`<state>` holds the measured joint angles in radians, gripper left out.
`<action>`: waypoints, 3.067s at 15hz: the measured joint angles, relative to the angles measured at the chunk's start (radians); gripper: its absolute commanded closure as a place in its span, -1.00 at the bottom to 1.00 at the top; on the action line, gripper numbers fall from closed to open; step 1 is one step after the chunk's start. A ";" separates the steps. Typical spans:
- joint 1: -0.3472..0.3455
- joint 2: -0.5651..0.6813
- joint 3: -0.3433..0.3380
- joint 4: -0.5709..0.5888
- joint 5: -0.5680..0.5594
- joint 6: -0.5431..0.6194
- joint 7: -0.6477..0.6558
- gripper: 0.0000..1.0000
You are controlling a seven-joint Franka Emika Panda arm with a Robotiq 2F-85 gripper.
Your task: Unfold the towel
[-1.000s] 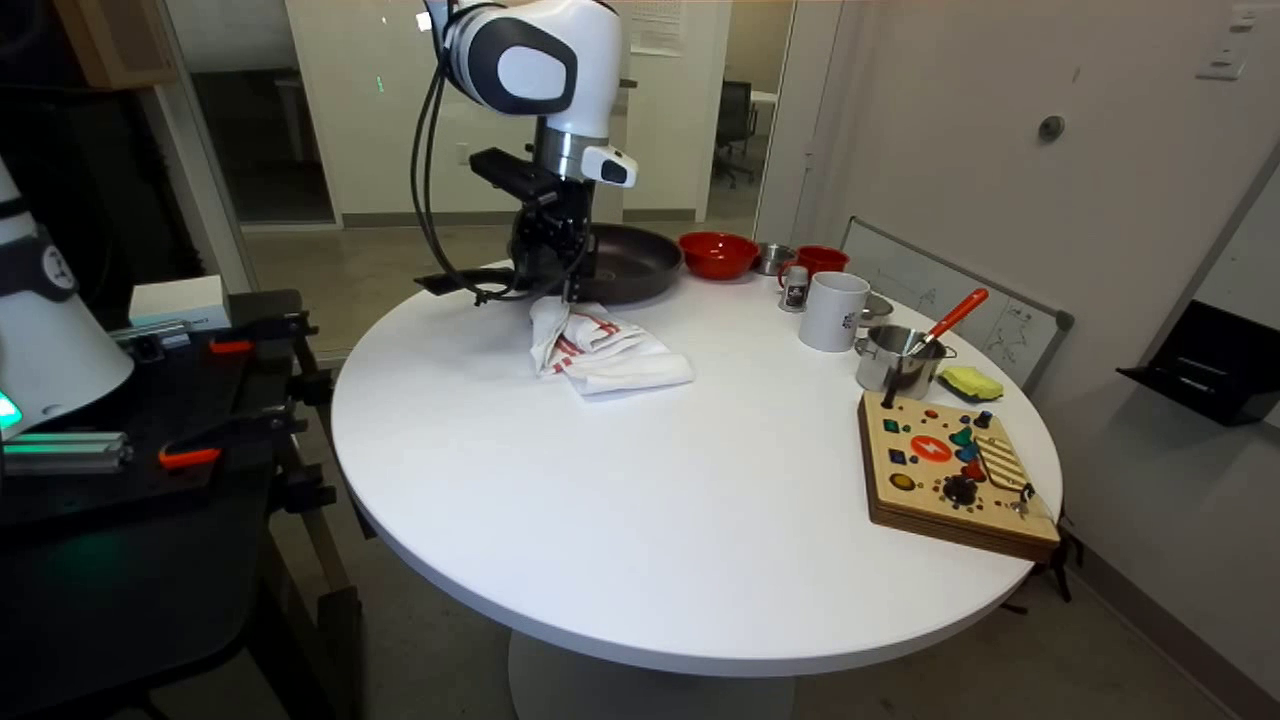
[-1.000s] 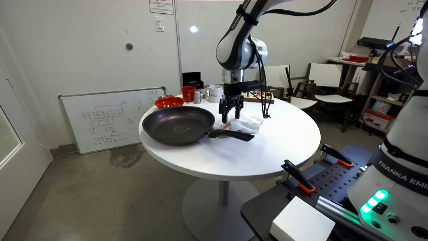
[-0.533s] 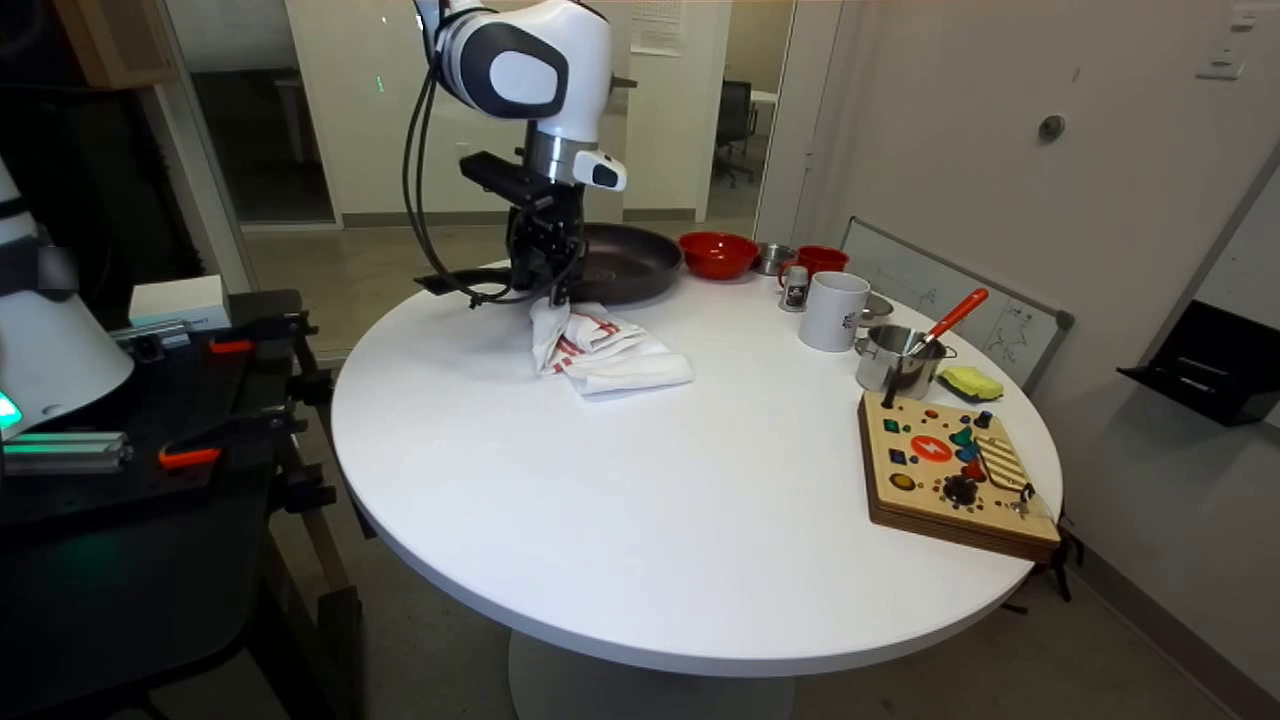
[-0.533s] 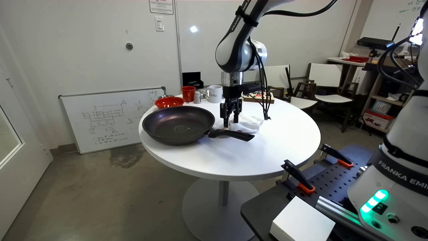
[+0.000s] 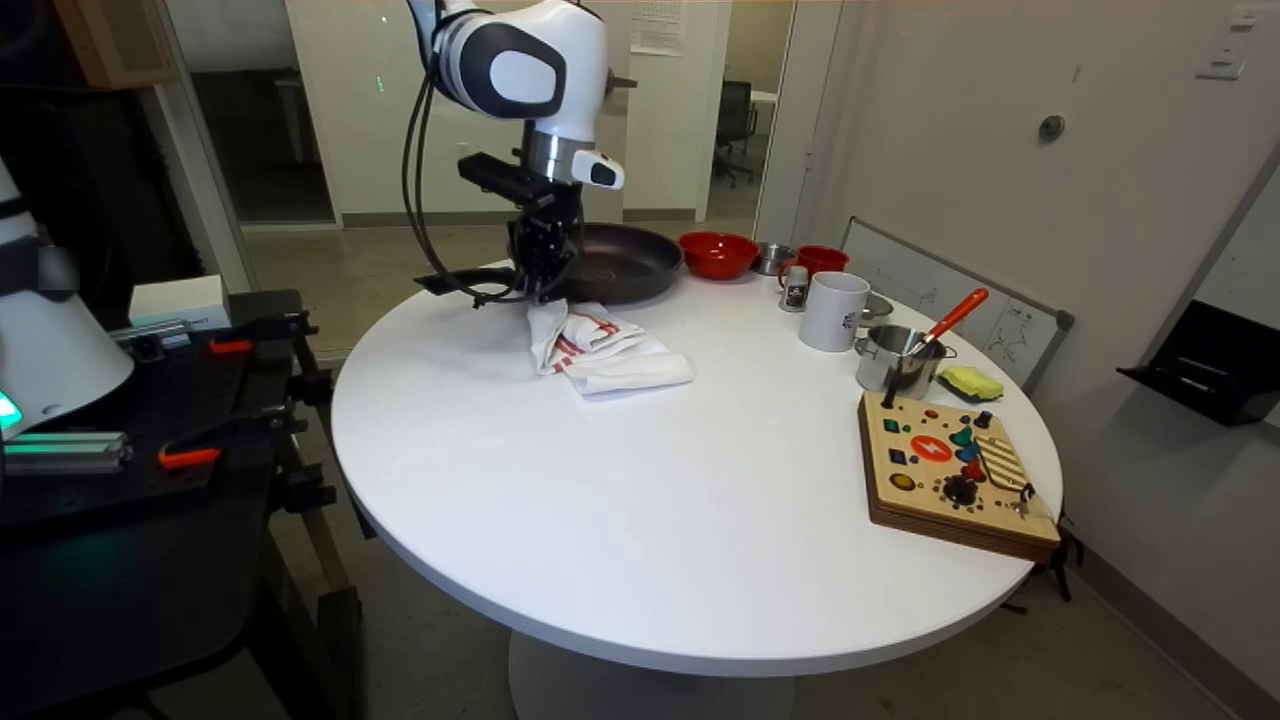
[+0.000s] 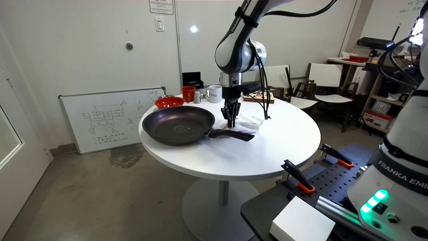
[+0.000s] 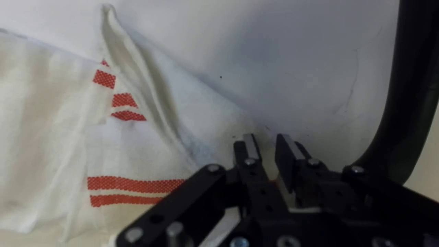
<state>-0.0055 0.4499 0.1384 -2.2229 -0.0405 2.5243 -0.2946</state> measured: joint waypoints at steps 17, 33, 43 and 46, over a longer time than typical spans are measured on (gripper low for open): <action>0.092 -0.007 -0.067 0.000 -0.225 0.002 0.048 -1.00; 0.146 0.016 -0.110 0.001 -0.293 0.016 0.192 -1.00; 0.159 0.044 -0.130 0.010 -0.303 0.021 0.233 0.71; 0.159 0.045 -0.132 0.010 -0.303 0.021 0.238 0.99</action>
<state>0.1533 0.4949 0.0067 -2.2126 -0.3436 2.5453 -0.0571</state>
